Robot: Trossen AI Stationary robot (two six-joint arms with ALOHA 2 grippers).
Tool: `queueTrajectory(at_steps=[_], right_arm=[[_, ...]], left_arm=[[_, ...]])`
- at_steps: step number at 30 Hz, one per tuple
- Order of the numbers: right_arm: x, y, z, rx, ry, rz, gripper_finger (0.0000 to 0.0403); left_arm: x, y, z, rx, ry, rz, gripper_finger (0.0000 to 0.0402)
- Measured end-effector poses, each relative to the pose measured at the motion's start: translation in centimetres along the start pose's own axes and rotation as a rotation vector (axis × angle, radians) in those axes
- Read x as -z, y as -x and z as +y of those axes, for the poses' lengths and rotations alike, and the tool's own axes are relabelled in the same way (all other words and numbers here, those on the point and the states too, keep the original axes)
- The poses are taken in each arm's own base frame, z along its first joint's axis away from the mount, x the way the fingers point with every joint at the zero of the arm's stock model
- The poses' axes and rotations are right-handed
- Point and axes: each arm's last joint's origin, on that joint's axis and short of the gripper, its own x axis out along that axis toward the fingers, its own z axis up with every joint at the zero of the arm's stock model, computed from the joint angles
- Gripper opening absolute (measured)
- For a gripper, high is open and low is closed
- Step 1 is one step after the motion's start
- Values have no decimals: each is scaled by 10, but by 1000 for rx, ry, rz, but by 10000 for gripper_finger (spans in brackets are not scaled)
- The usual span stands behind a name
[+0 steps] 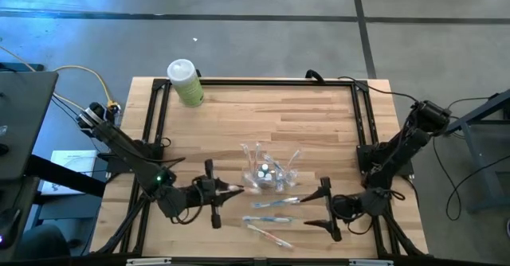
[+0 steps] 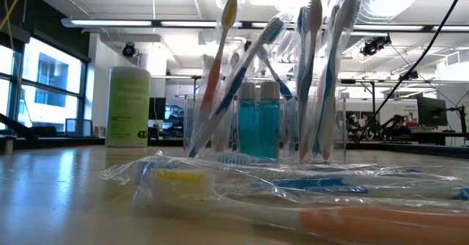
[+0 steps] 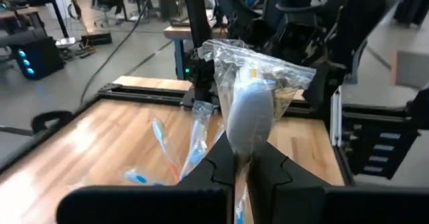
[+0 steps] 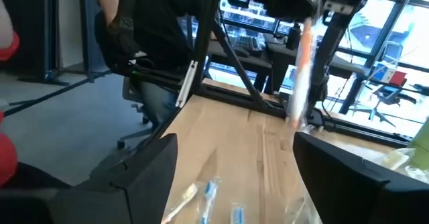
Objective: Pick & Place toothbrushing station
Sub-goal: Put the orange toothbrush into the transparent organizer
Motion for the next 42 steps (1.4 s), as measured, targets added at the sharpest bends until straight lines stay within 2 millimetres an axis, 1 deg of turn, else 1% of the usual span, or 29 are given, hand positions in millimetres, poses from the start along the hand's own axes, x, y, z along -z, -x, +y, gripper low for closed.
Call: queueTrajectory(at_steps=[2, 4, 7, 9, 11, 13, 15, 16, 18, 20, 24, 26, 29, 33, 36, 40, 42], right_arm=[[1, 0, 0, -1, -3, 7, 290], [1, 0, 0, 0, -1, 12, 290], [2, 0, 0, 0, 4, 19, 290], [3, 0, 0, -2, 10, 27, 290], [3, 0, 0, -2, 10, 28, 290], [4, 0, 1, -5, 13, 32, 290], [5, 0, 1, -5, 19, 38, 290], [5, 0, 1, -6, 24, 43, 290], [6, 0, 1, -6, 29, 49, 290], [6, 0, 1, -5, 28, 48, 290], [6, 0, 1, -5, 28, 48, 290], [6, 0, 1, -6, 29, 49, 290], [6, 0, 1, -6, 32, 52, 290], [7, 0, 1, -6, 19, 58, 290], [8, 0, 1, -7, 17, 64, 290], [8, 0, 1, -8, 19, 67, 290], [8, 0, 1, -11, 18, 67, 290]], left_arm=[[-10, 1, -1, -7, -15, -9, 4], [-20, 1, 1, -49, -31, -25, 4], [-32, 4, 2, -167, -105, -39, 4], [-36, 7, 4, -263, -136, -47, 4], [-33, 8, 5, -303, -141, -38, 4], [-26, 7, 5, -239, -107, 2, 4], [-18, 4, 7, -134, -57, 83, 4], [-14, 2, 9, -109, -33, 123, 4], [-8, 1, 13, -127, 7, 168, 4], [-7, -1, 15, -140, 30, 168, 4], [-9, -2, 19, -179, -20, 158, 4], [-8, -5, 25, -157, -16, 201, 4], [-5, -16, 38, -107, -16, 301, 4], [-4, -33, 55, -161, 14, 317, 4], [-5, -42, 65, -143, 33, 353, 4], [-2, -48, 78, -189, 81, 399, 4], [3, -49, 82, -201, 101, 418, 4]])
